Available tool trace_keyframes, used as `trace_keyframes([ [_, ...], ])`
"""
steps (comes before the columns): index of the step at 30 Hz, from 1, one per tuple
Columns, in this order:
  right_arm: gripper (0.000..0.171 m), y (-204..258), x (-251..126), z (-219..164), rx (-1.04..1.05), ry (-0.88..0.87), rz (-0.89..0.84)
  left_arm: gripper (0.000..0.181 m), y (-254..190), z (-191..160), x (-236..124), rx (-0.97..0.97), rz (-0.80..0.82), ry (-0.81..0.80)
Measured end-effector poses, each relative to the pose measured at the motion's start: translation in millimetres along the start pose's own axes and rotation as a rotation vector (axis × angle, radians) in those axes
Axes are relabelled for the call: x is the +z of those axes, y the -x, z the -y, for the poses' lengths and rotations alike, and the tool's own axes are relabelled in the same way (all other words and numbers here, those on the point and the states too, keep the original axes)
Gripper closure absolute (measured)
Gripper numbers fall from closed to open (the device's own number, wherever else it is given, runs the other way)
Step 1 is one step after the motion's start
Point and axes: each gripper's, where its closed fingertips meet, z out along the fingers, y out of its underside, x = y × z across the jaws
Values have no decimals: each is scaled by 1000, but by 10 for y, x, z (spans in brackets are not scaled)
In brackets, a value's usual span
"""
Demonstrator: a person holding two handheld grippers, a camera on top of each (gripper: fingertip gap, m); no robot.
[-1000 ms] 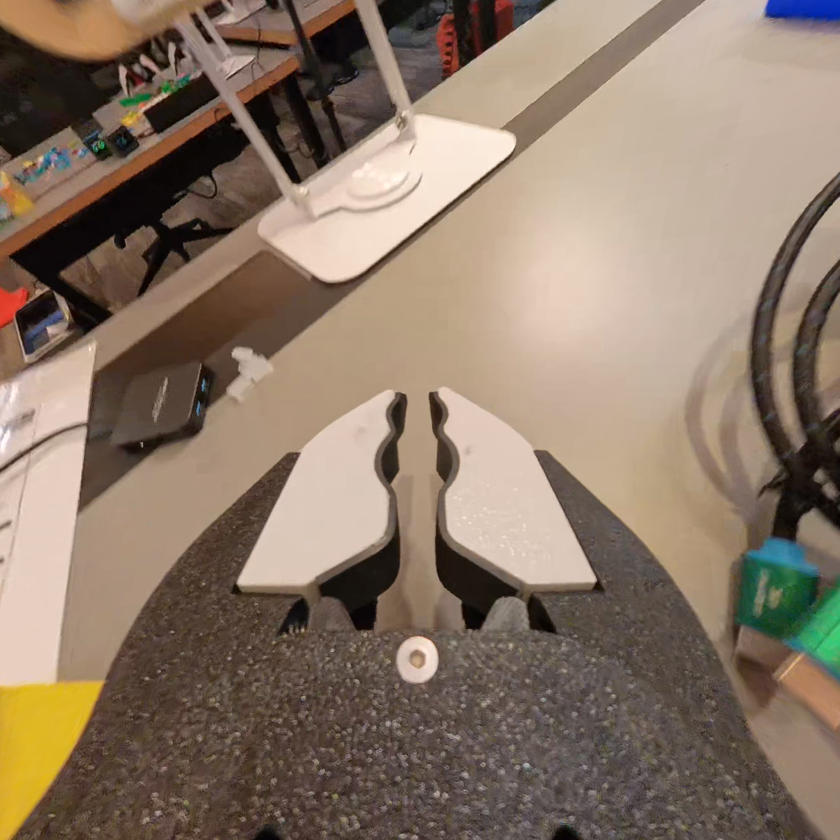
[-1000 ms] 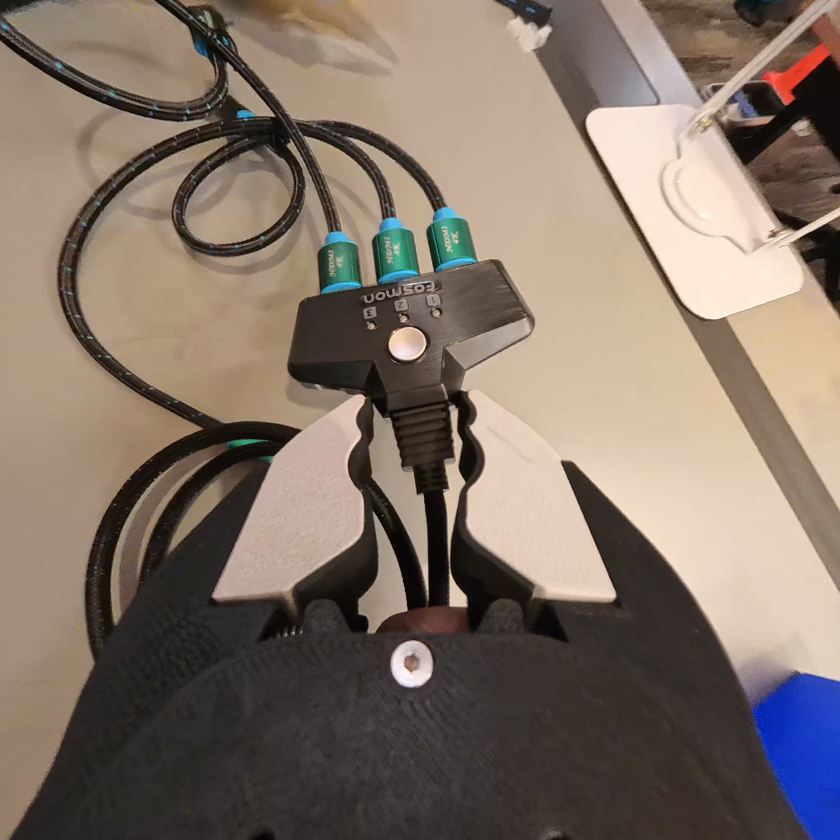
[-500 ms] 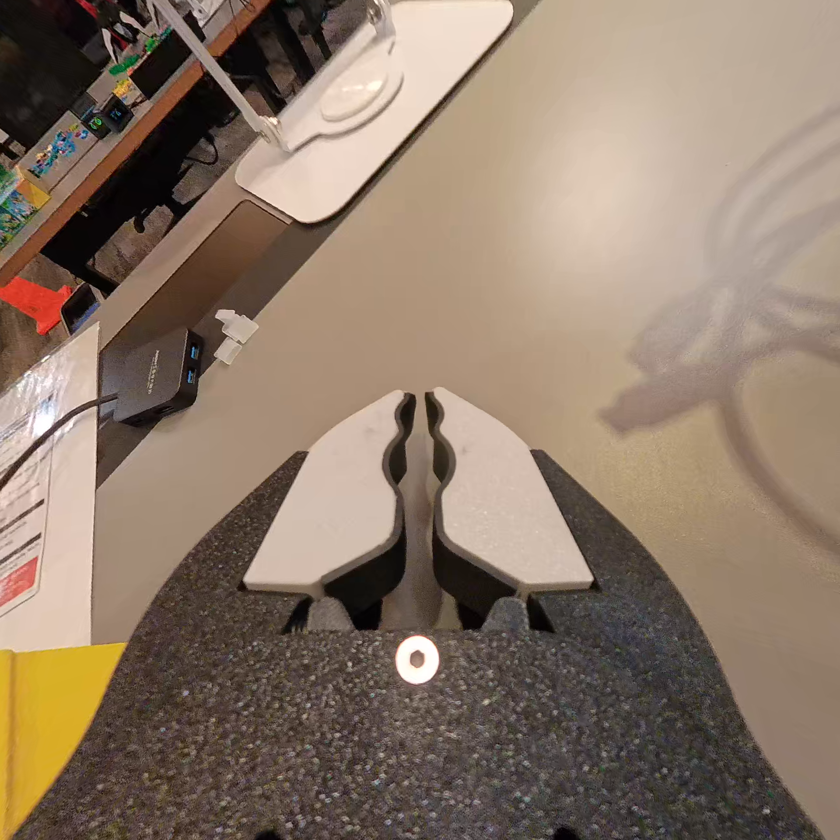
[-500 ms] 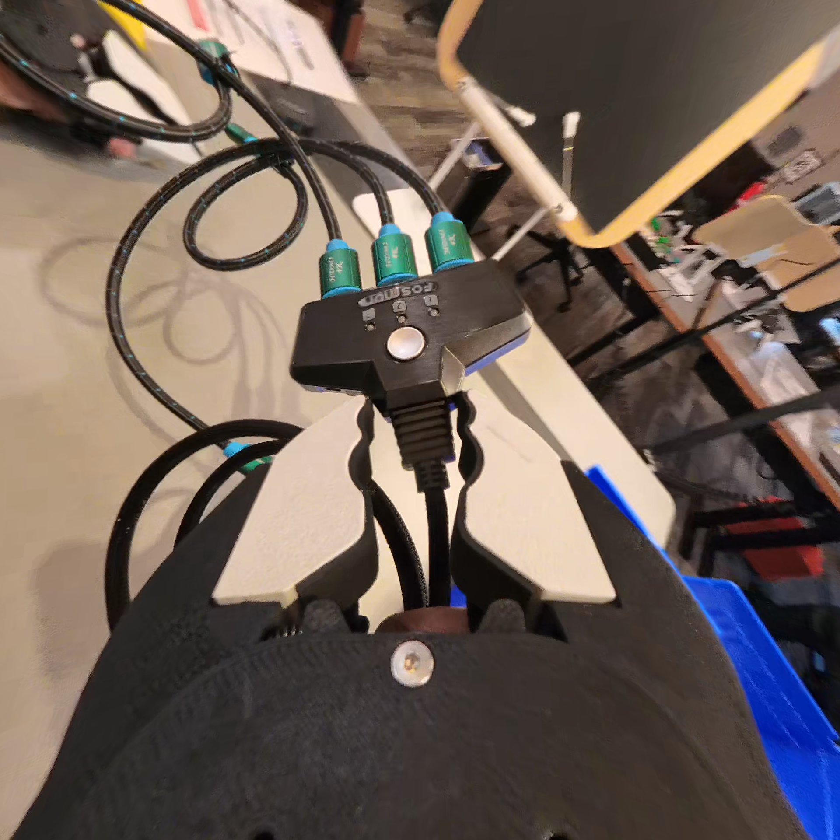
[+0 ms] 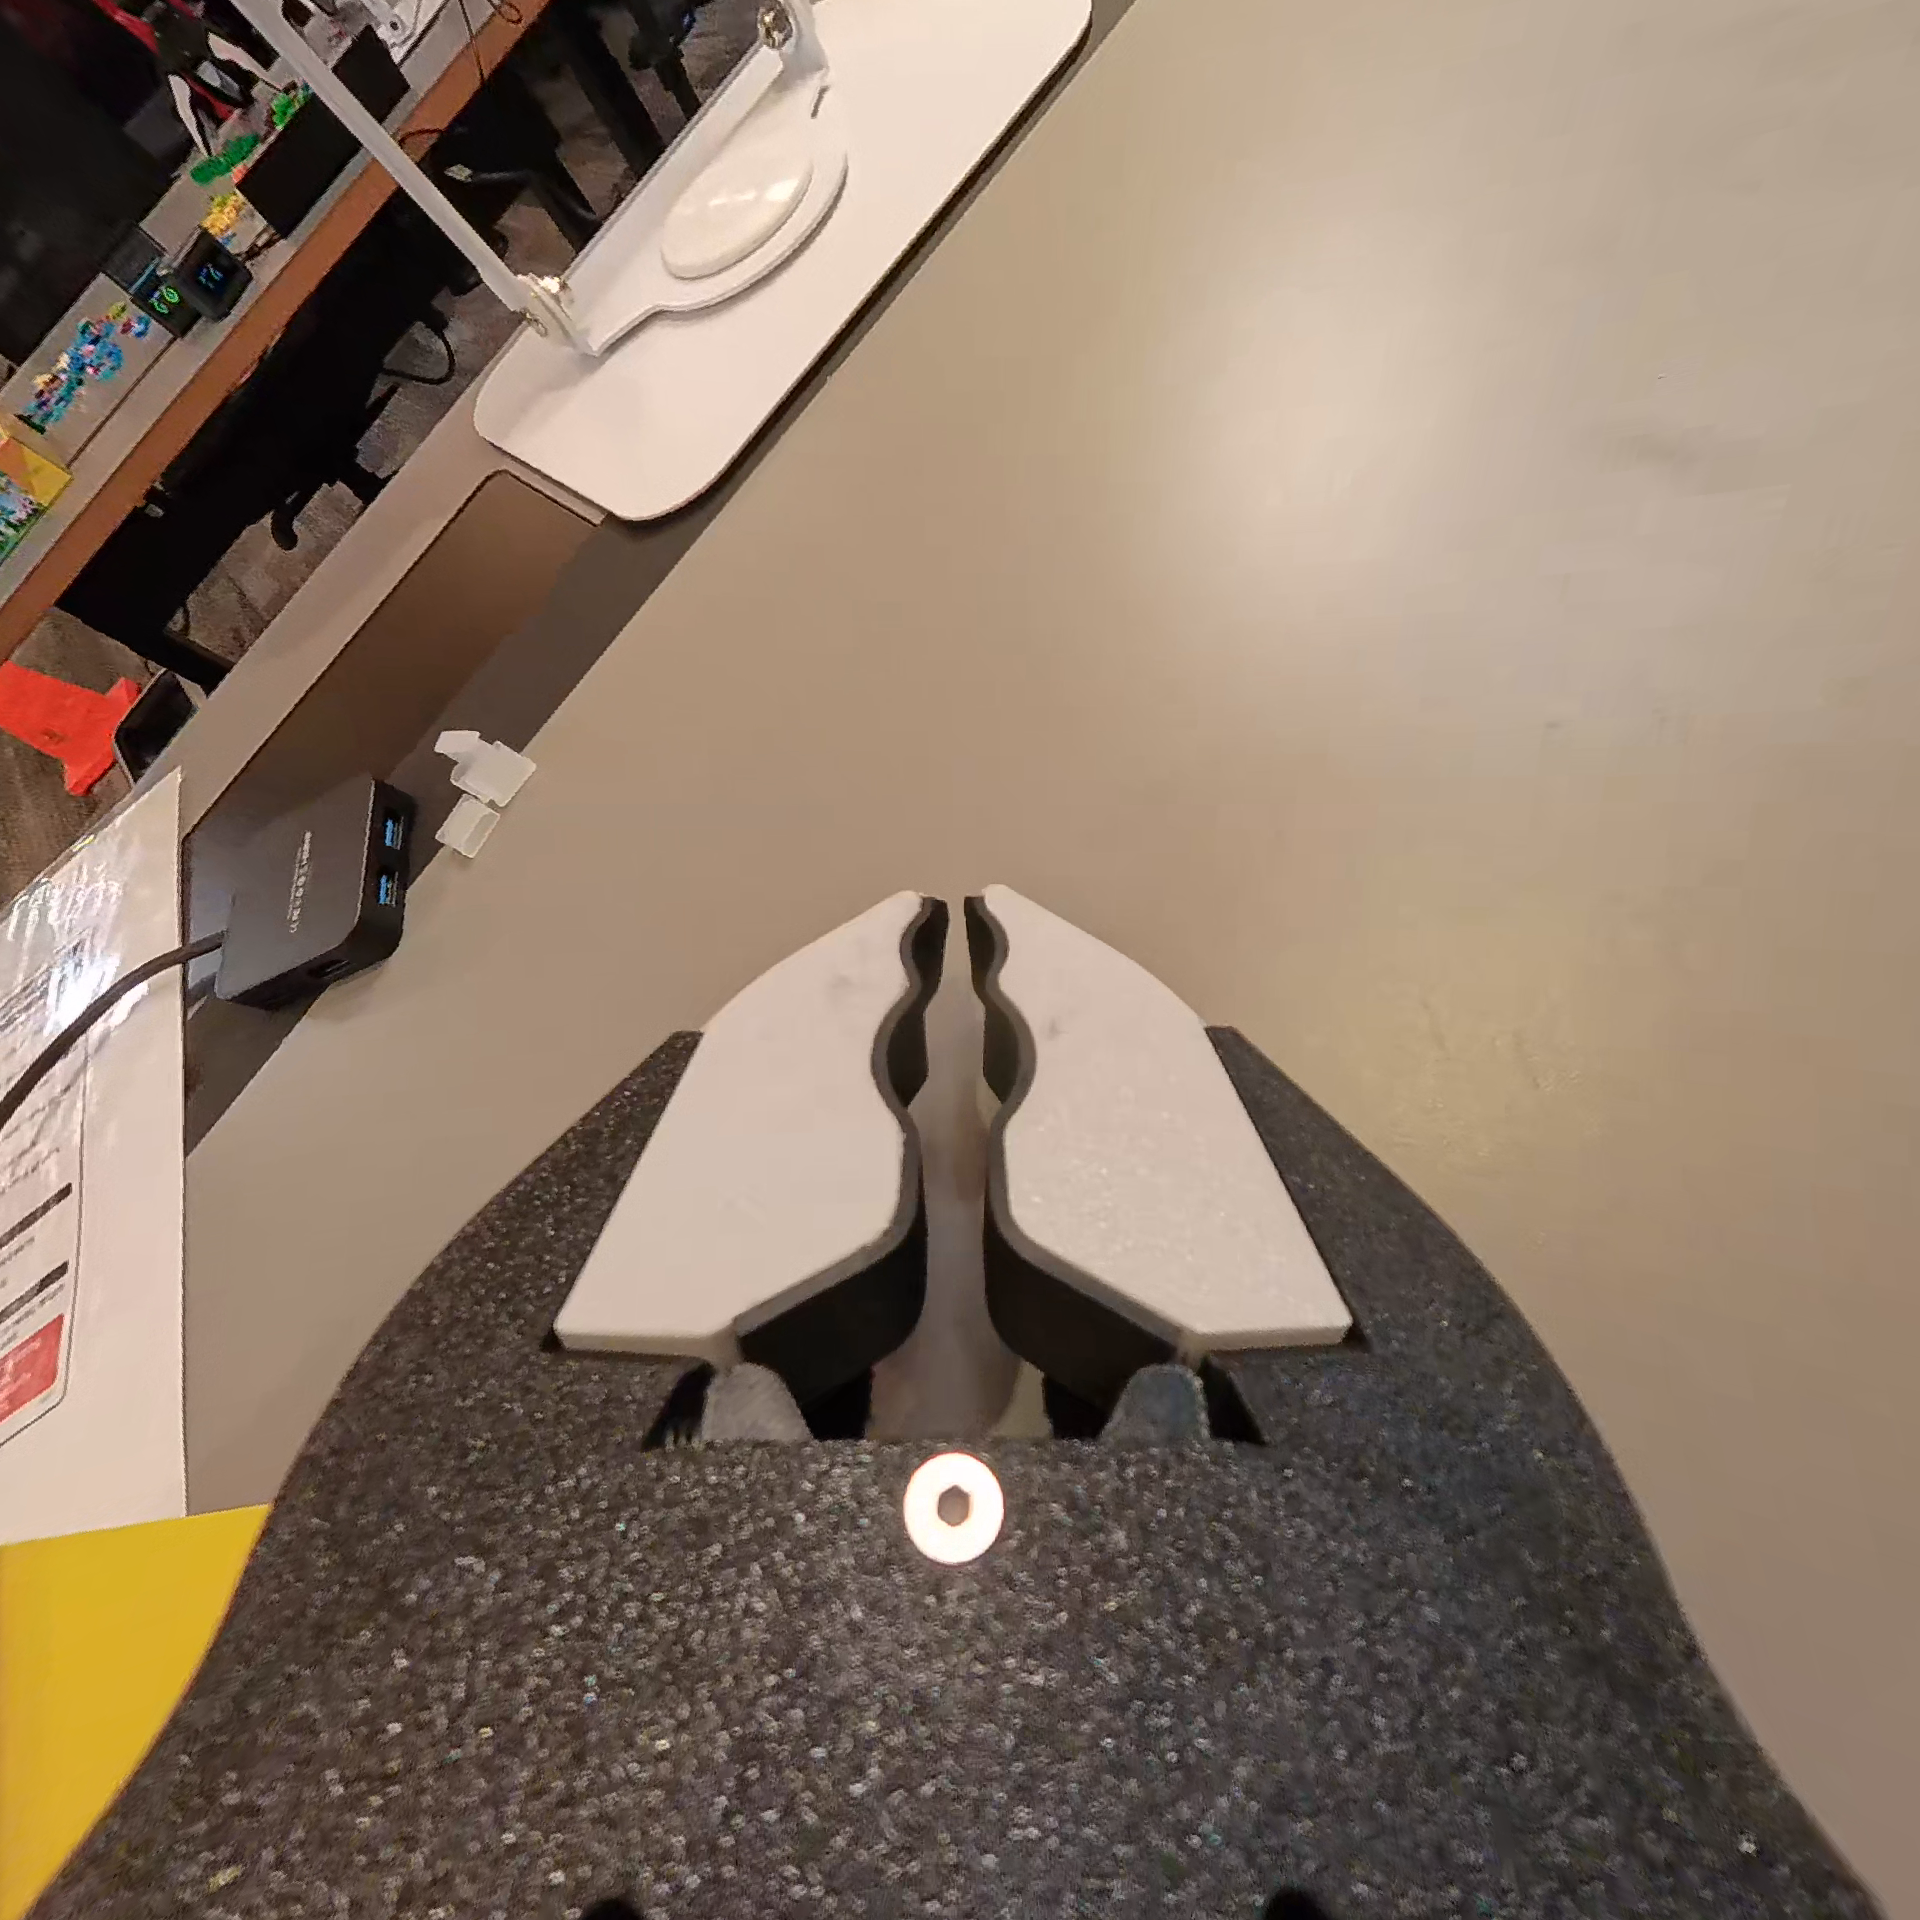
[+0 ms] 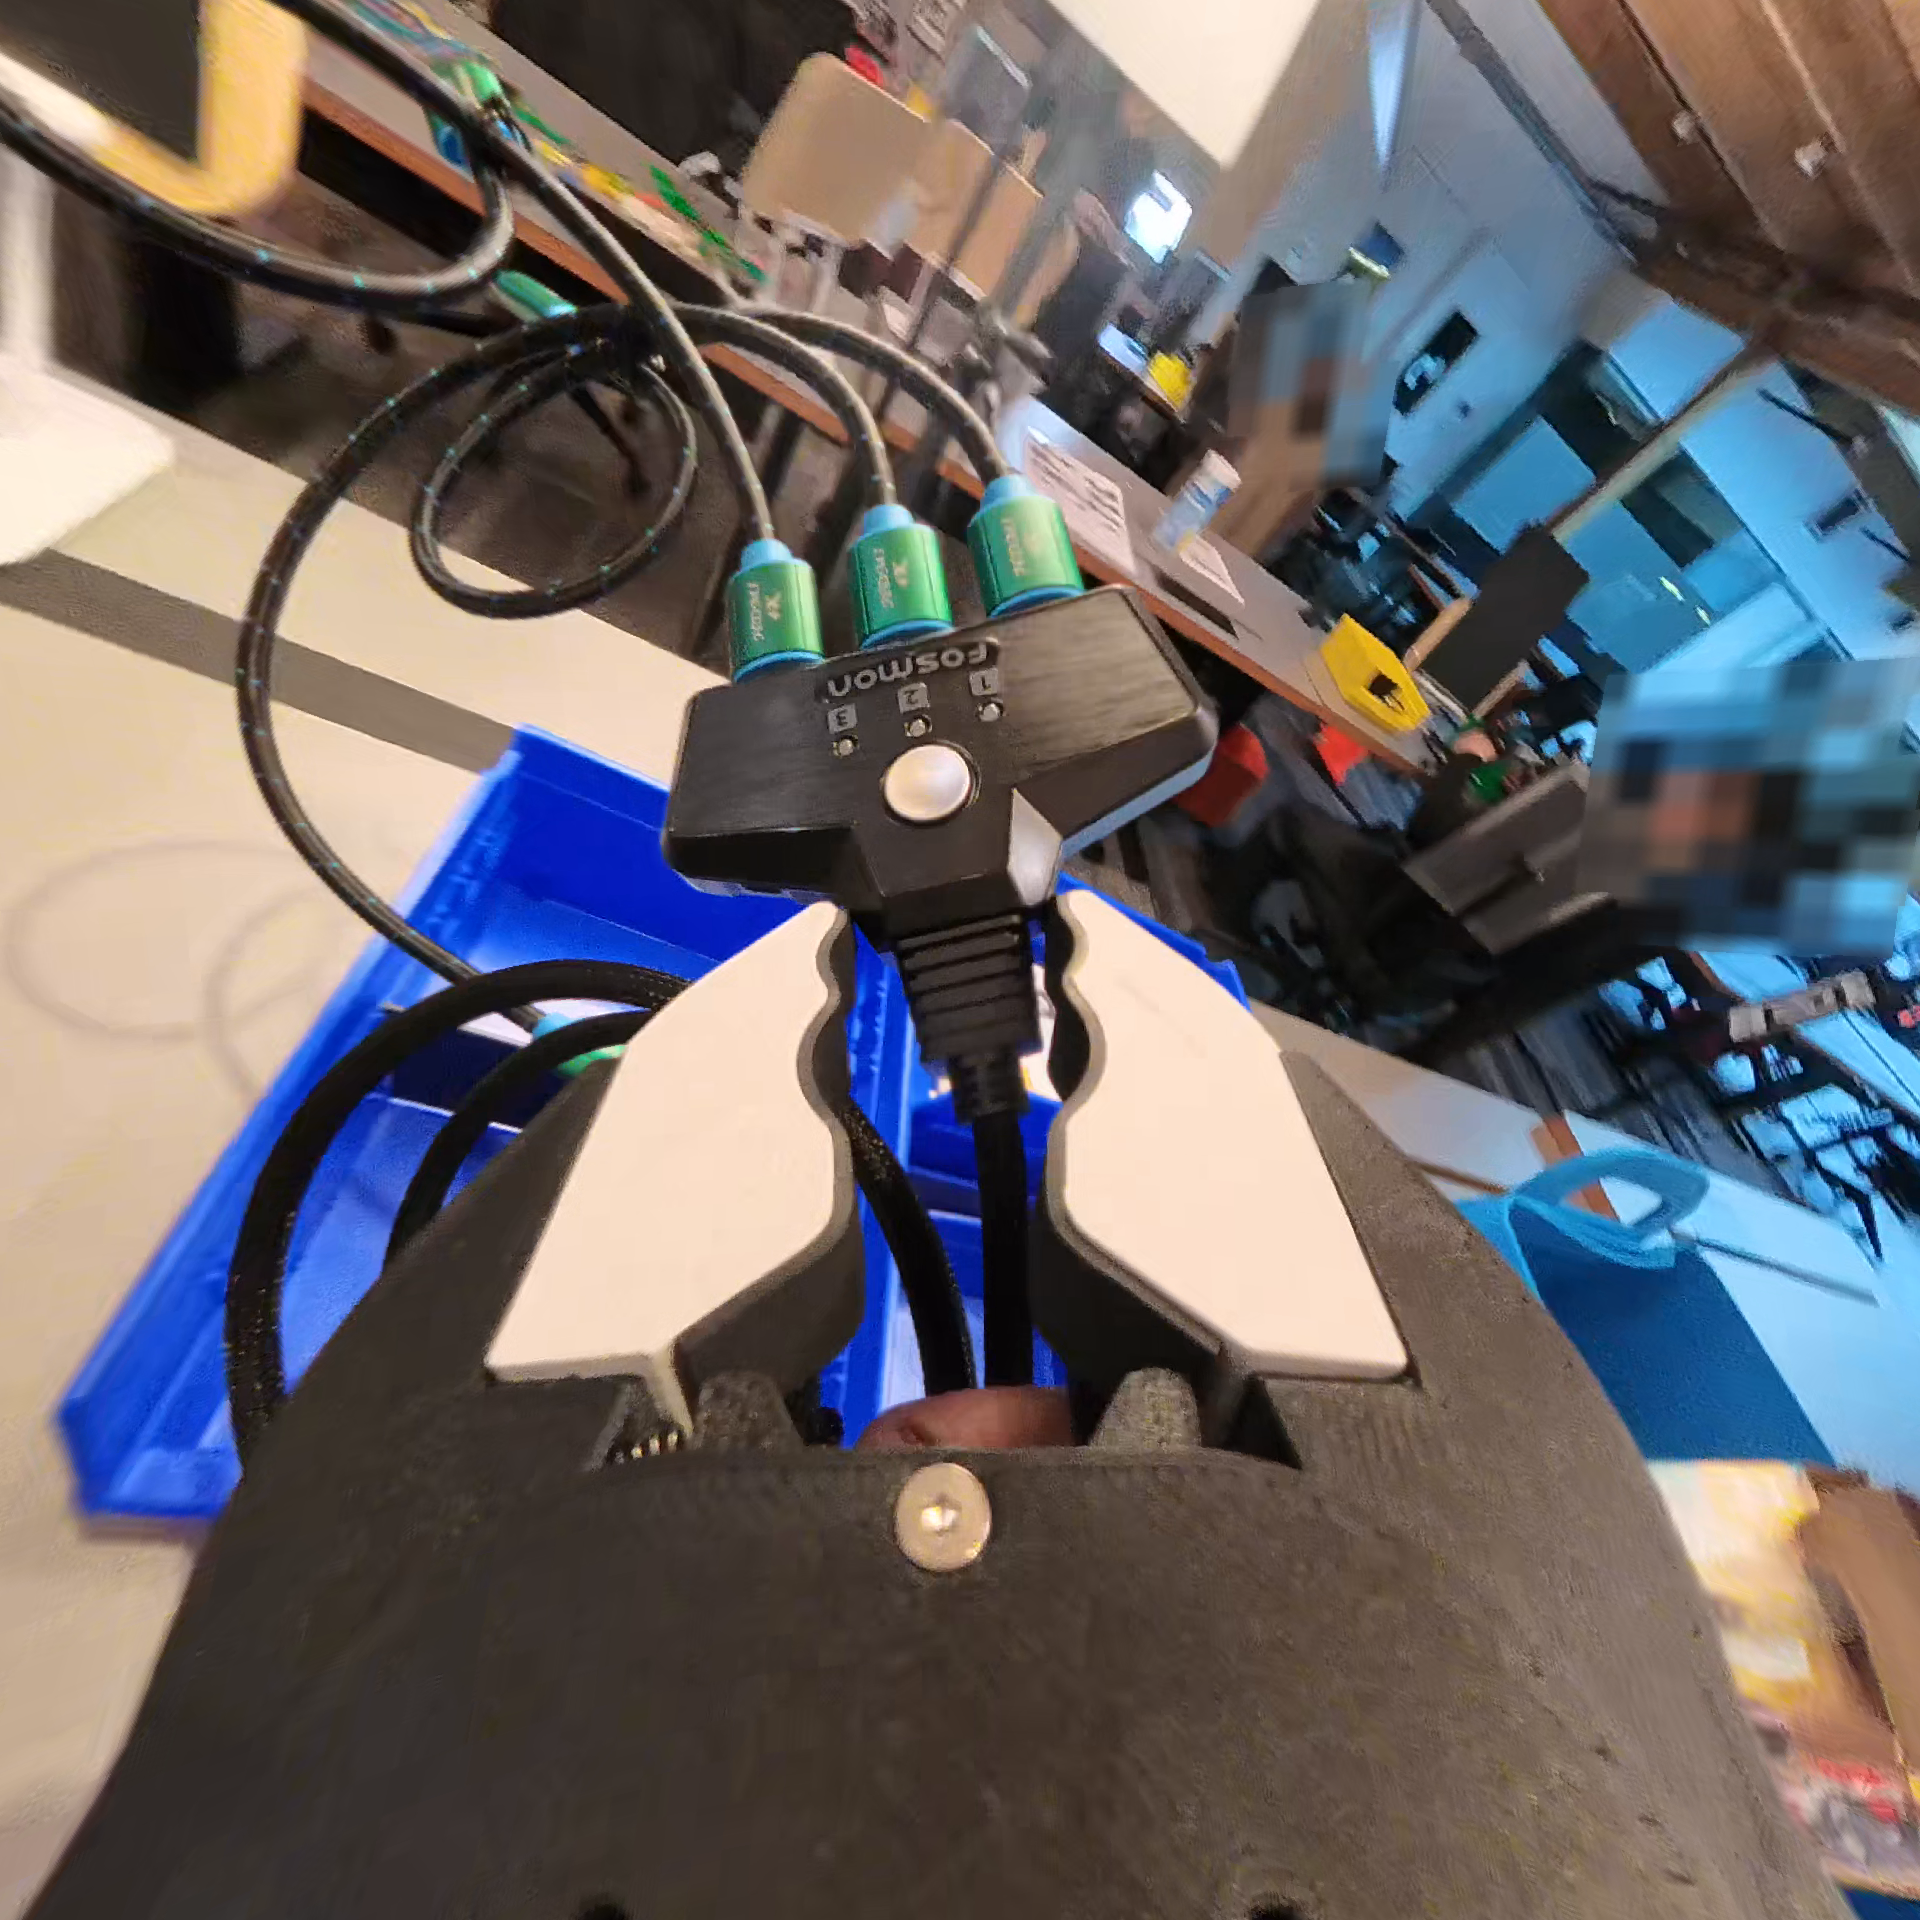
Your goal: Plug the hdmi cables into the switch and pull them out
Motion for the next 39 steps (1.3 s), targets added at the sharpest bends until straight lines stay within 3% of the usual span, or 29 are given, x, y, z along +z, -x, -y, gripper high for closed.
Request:
trace_keyframes([
  [4, 136, -45, 325, -450, 58, 97, -56, 176, -18, -2, 5, 8, -3, 5],
  [11, 136, 352, 926, -1279, 59, 307, 11, 176, -52, -8, 6, 23, -7, 11],
  [24, 137, 675, 1336, -1775, -6, 457, 215, 175, -89, -29, 25, 45, -17, 31],
  [31, 130, 655, 1011, -1365, 76, 294, 283, 177, -106, 21, -29, 23, -15, -5],
  [39, 129, 1517, 64, -1150, 365, -3, 573, 174, -254, 112, -160, -11, -41, -45],
])
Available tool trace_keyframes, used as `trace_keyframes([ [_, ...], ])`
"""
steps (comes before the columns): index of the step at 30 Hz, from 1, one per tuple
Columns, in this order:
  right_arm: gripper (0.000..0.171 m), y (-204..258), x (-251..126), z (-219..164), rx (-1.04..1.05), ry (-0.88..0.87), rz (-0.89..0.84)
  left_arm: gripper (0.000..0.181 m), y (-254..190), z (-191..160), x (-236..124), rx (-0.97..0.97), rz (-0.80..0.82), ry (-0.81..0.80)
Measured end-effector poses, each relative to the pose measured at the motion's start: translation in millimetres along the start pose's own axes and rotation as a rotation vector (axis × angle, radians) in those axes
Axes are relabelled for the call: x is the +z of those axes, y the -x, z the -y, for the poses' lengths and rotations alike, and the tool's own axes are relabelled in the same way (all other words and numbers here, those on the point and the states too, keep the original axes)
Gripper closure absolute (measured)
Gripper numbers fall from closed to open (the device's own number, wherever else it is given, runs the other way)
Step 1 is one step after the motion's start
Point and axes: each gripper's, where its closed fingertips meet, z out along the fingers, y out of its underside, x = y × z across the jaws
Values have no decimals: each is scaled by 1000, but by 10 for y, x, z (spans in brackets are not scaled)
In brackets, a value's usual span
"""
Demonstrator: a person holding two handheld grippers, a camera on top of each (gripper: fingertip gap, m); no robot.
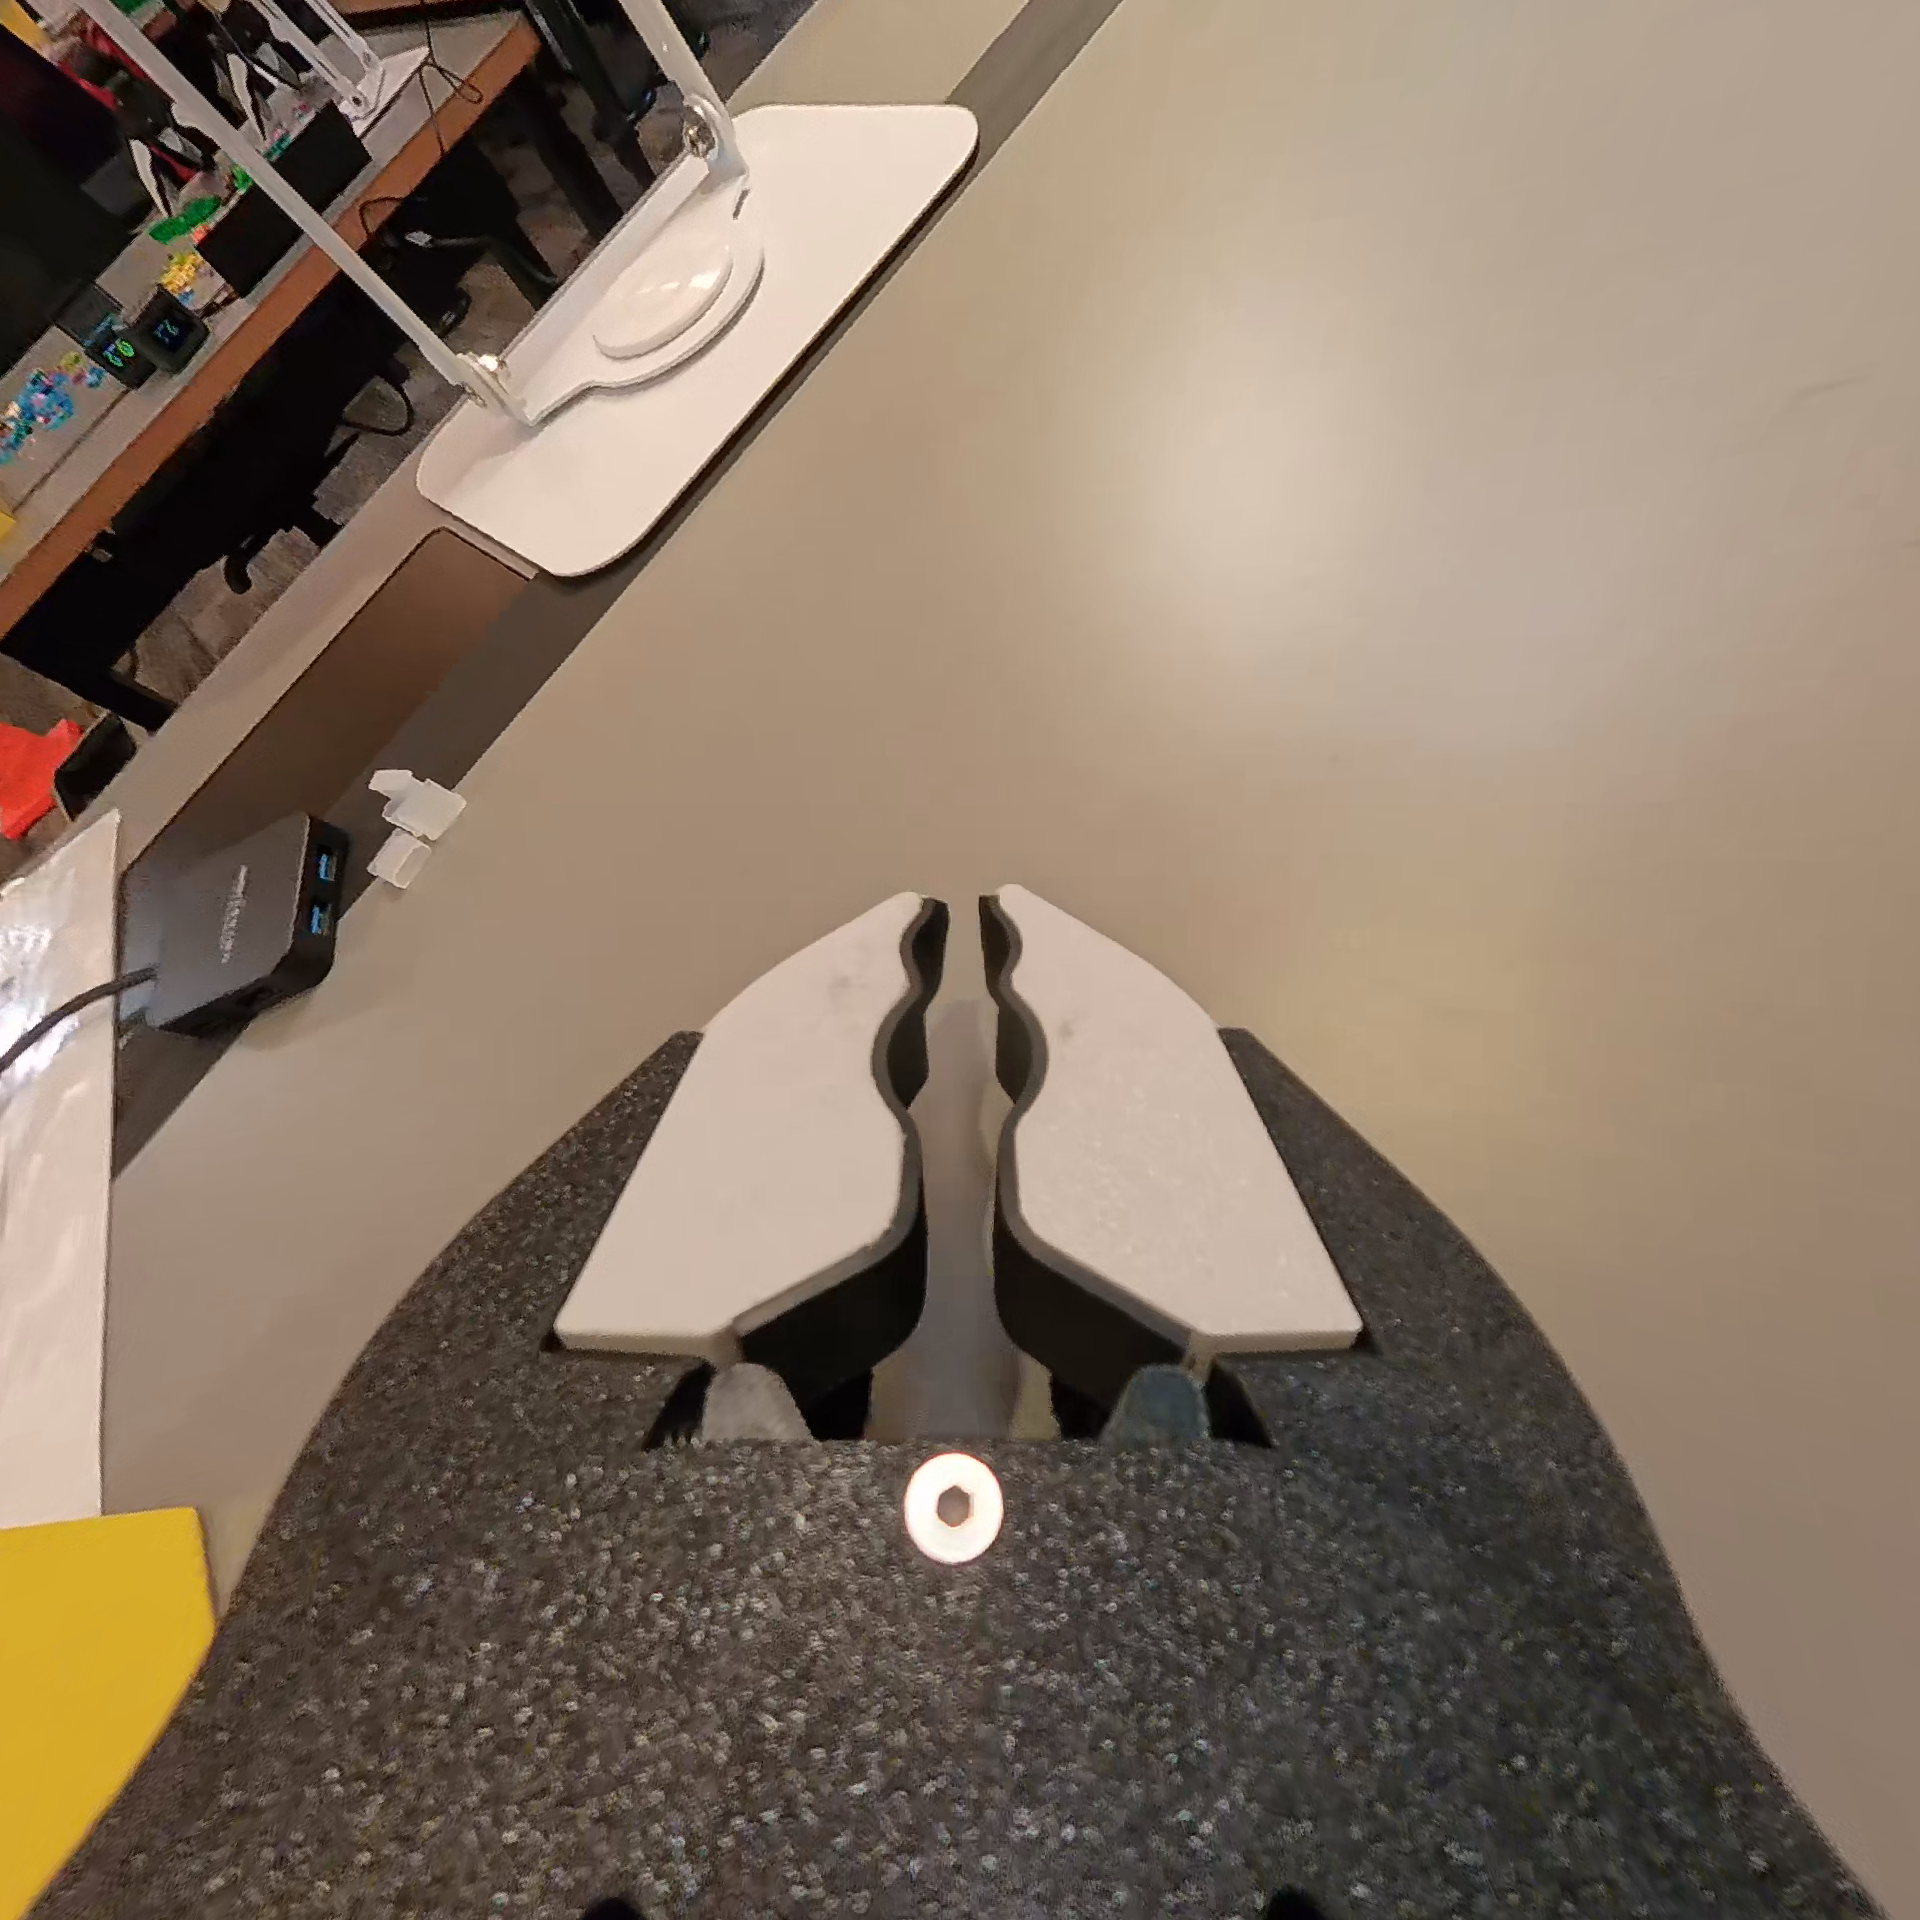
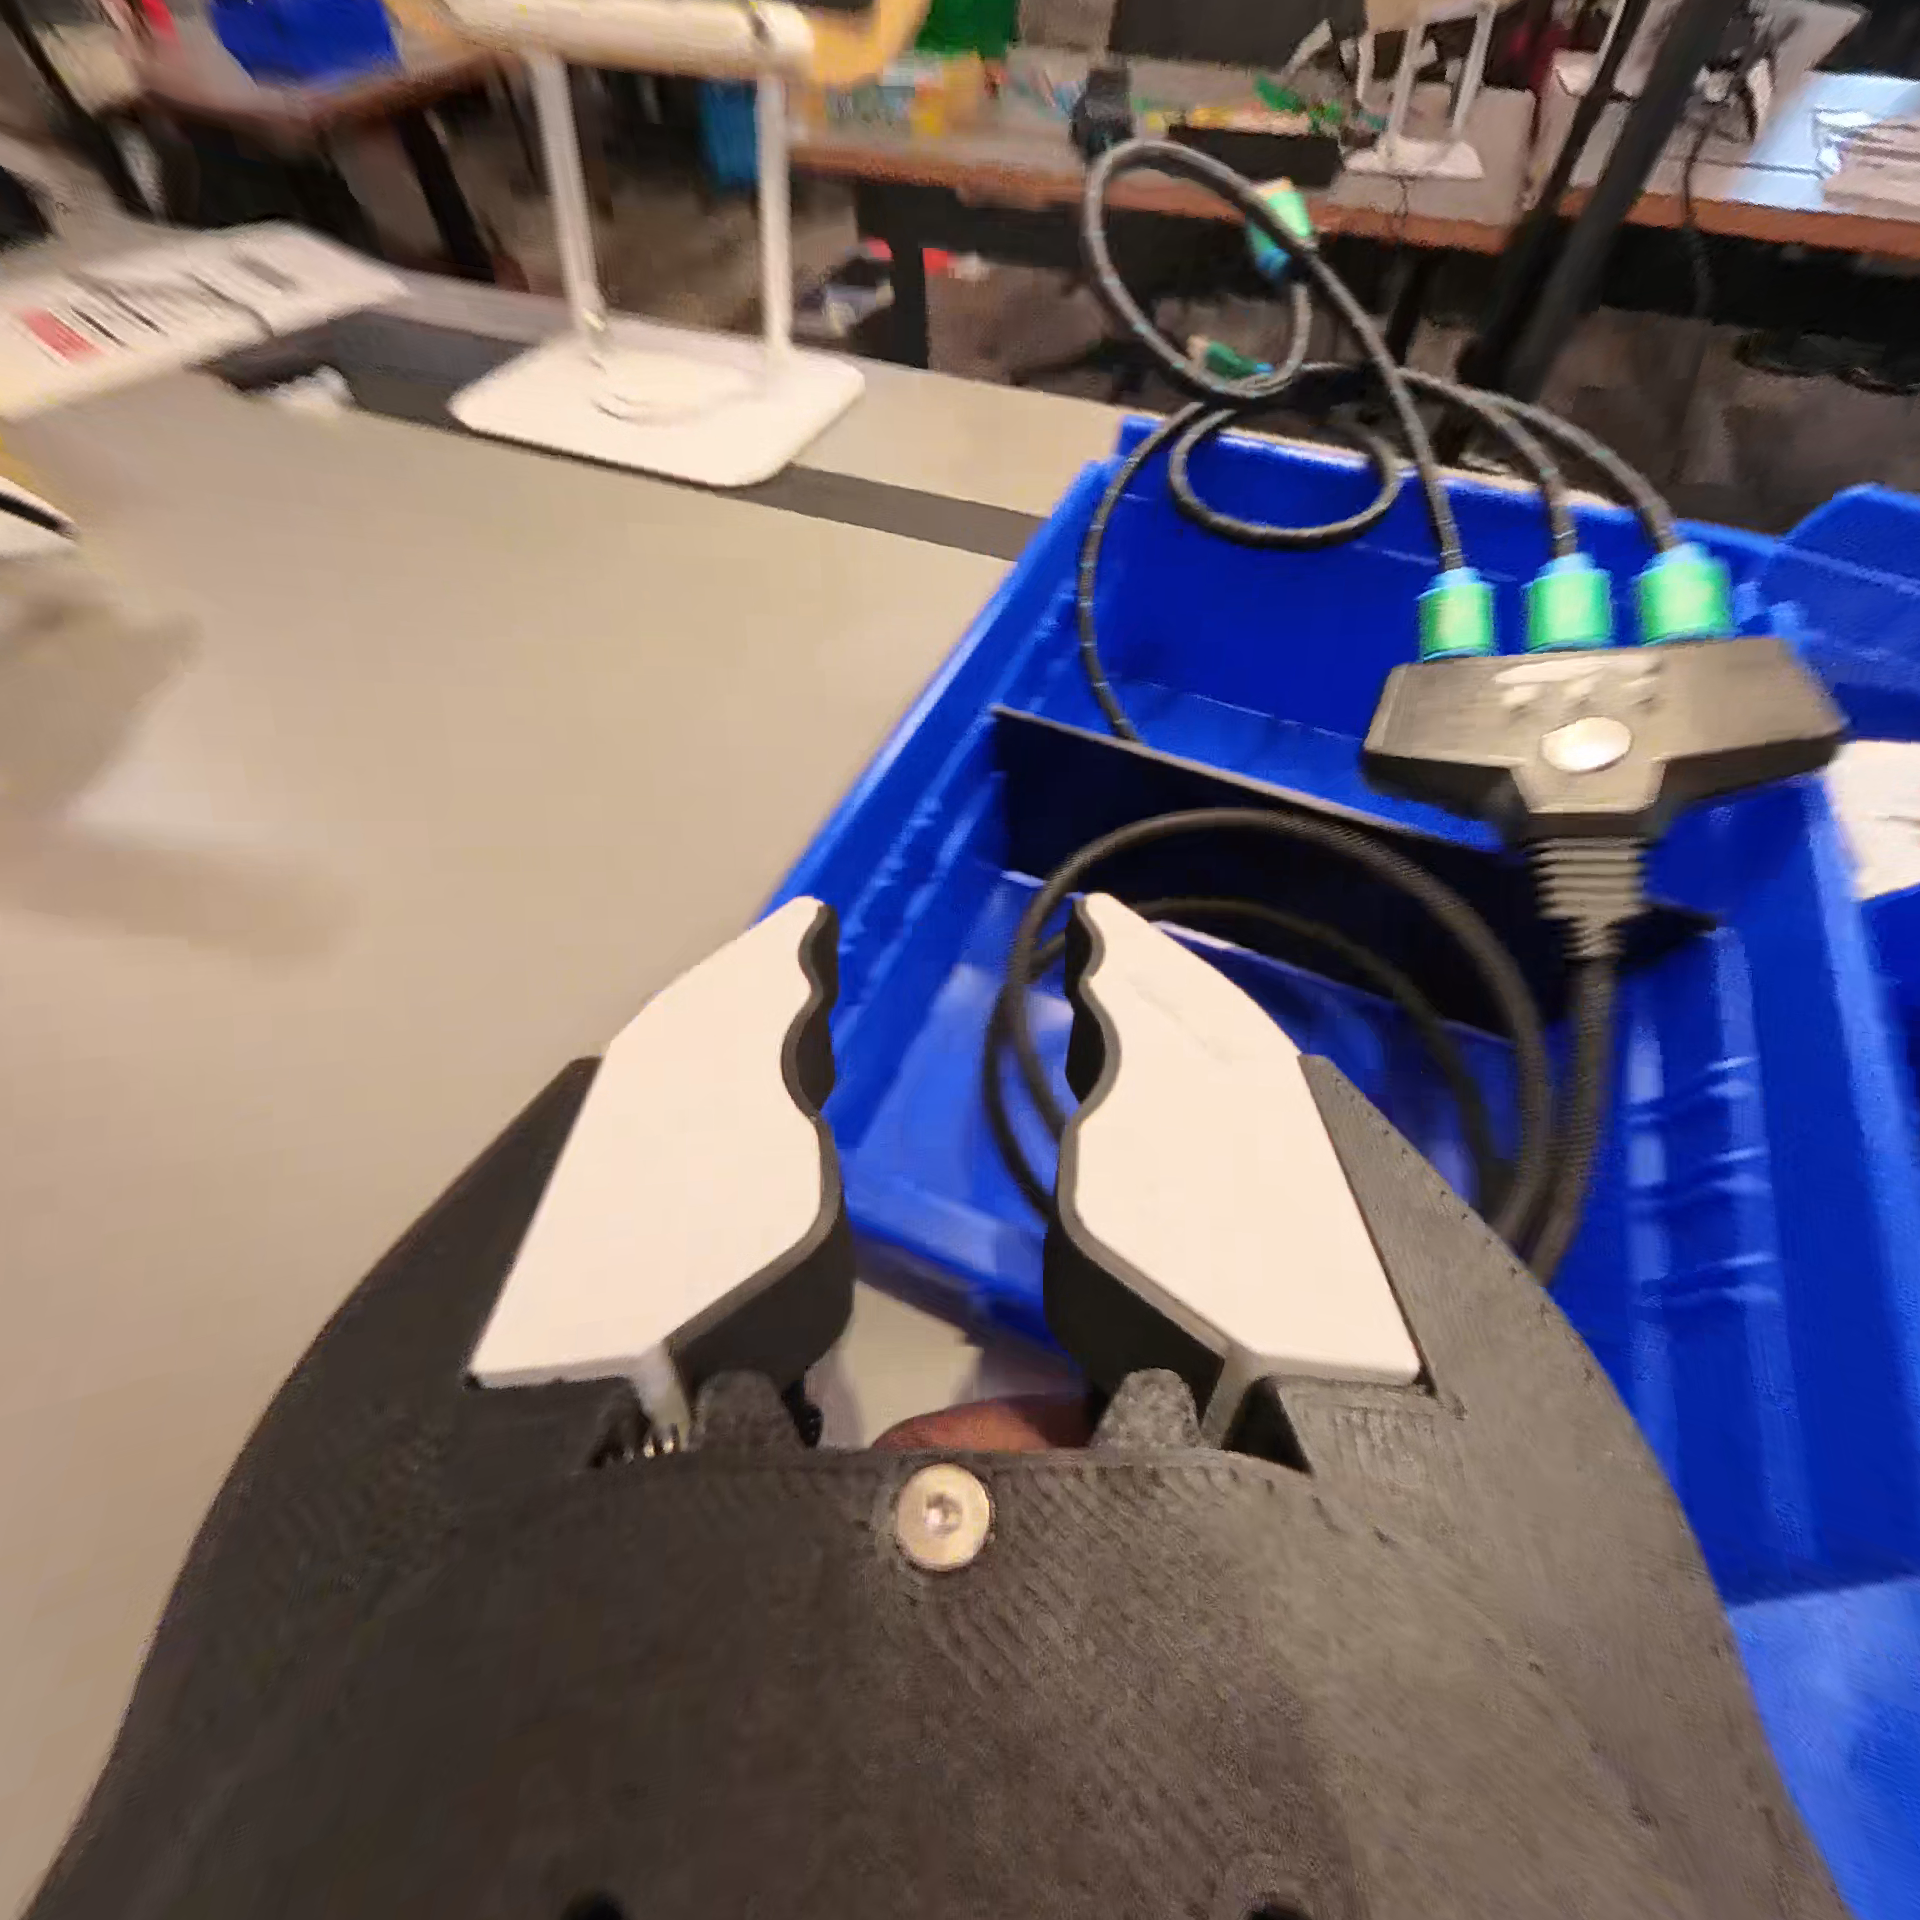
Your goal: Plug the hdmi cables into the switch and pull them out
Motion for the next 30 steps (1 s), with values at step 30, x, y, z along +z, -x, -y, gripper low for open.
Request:
trace_keyframes([
  [30, 107, 503, 197, -307, -34, -237, -96, 137, 233, -1123, -2954, -682, 846, -381],
])
